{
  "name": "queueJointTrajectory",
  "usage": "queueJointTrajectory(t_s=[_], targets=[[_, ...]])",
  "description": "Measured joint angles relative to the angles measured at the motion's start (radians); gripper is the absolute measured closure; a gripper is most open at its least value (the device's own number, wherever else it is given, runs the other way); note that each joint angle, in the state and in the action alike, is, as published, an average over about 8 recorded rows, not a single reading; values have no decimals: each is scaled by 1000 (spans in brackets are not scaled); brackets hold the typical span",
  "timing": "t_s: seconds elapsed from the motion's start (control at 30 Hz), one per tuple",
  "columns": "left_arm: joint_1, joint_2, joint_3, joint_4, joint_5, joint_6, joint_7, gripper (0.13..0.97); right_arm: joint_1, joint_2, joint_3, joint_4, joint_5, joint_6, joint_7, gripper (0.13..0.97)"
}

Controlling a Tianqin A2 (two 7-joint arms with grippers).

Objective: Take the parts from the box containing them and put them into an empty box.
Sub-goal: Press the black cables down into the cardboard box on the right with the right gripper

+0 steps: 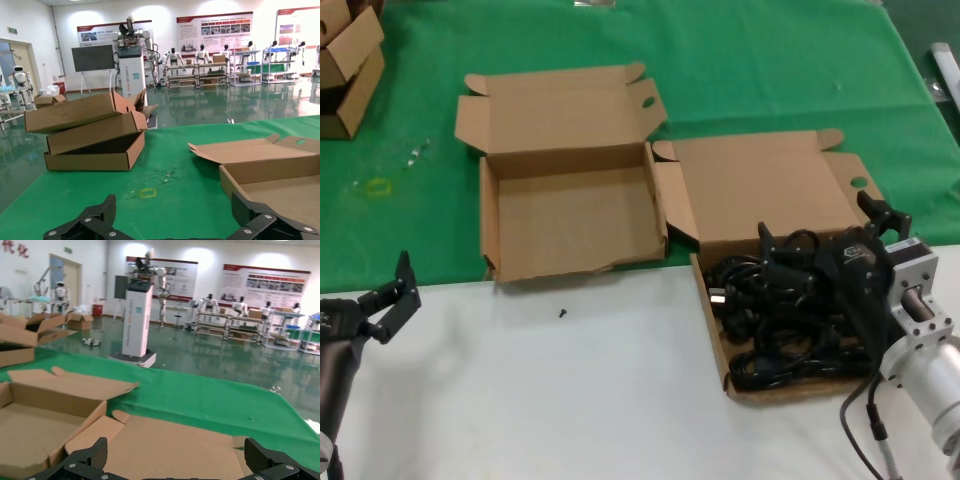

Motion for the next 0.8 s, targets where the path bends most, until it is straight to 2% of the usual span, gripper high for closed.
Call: queueJointTrajectory(t_s=[0.17, 0.4, 0.47, 0.57, 0.73, 0.8], targets=[[0, 0, 0, 0, 0, 0, 0, 288, 1, 79, -46, 25, 3, -7, 10, 129], [0, 0, 0, 0, 0, 0, 0, 450, 40, 282, -133, 66, 18, -75, 86, 129], [0, 0, 0, 0, 0, 0, 0, 473, 56, 337, -145, 75, 19, -126, 100, 129], [0, 0, 0, 0, 0, 0, 0, 556, 80, 402, -145, 81, 25, -228, 84, 129], [0, 0, 0, 0, 0, 0, 0, 695, 135, 498, -145, 71, 56, -438, -34, 129], [0, 0, 0, 0, 0, 0, 0, 695, 170, 538, -155, 58, 63, -528, -89, 129]])
